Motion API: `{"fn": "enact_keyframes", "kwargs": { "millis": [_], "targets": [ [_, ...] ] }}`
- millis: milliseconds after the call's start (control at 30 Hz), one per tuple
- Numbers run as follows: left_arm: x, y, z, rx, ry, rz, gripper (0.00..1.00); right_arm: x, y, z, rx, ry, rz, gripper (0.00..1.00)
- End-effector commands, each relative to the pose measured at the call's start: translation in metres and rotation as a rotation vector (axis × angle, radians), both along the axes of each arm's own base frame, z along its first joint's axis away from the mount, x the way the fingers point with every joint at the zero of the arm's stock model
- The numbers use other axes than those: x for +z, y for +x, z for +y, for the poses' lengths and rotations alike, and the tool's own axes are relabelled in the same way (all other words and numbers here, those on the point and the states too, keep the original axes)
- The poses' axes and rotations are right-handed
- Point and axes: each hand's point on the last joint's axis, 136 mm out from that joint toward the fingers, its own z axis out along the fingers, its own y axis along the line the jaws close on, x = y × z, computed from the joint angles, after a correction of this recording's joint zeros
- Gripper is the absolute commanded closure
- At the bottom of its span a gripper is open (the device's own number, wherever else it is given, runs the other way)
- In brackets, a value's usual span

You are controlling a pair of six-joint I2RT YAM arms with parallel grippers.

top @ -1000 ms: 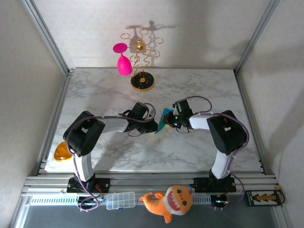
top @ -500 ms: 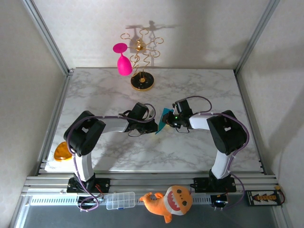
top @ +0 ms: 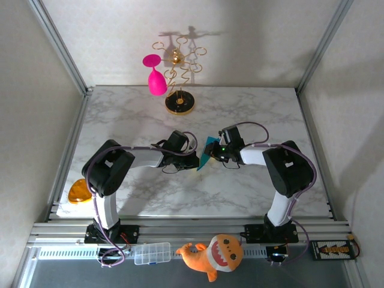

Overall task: Fold a paper plane with a square sheet of paper (pick it up from the middle)
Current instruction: Fold the wing for the fifth time at the center of the table.

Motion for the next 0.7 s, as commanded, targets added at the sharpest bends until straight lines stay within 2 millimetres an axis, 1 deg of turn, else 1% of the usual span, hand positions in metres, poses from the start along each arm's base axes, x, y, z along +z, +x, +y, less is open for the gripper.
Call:
{"fn": "enact_keyframes", "kwargs": {
  "millis": [0, 67, 133, 267, 567, 667],
  "targets": [
    [-0.005, 0.0, 0.002, -0.008, 0.053, -0.014, 0.99, 0.021, 0.002, -0.003, -0.02, 0.019, -0.053, 0.69],
    [-0.002, 0.003, 0.002, -0.009, 0.061, -0.038, 1.0, 0.033, 0.005, -0.007, -0.039, 0.019, -0.086, 0.64],
    [0.002, 0.004, 0.002, -0.017, 0.076, -0.074, 1.0, 0.04, 0.006, -0.014, -0.07, 0.005, -0.107, 0.6],
    [0.01, 0.009, 0.004, -0.027, 0.146, -0.166, 1.0, 0.049, 0.009, -0.035, -0.158, -0.046, -0.139, 0.54],
    [0.027, 0.007, -0.001, -0.069, 0.261, -0.33, 1.0, 0.073, 0.01, -0.086, -0.357, -0.115, -0.205, 0.5],
    [0.031, 0.006, -0.005, -0.09, 0.292, -0.376, 1.0, 0.076, 0.009, -0.09, -0.355, -0.1, -0.191, 0.48]
  ]
}}
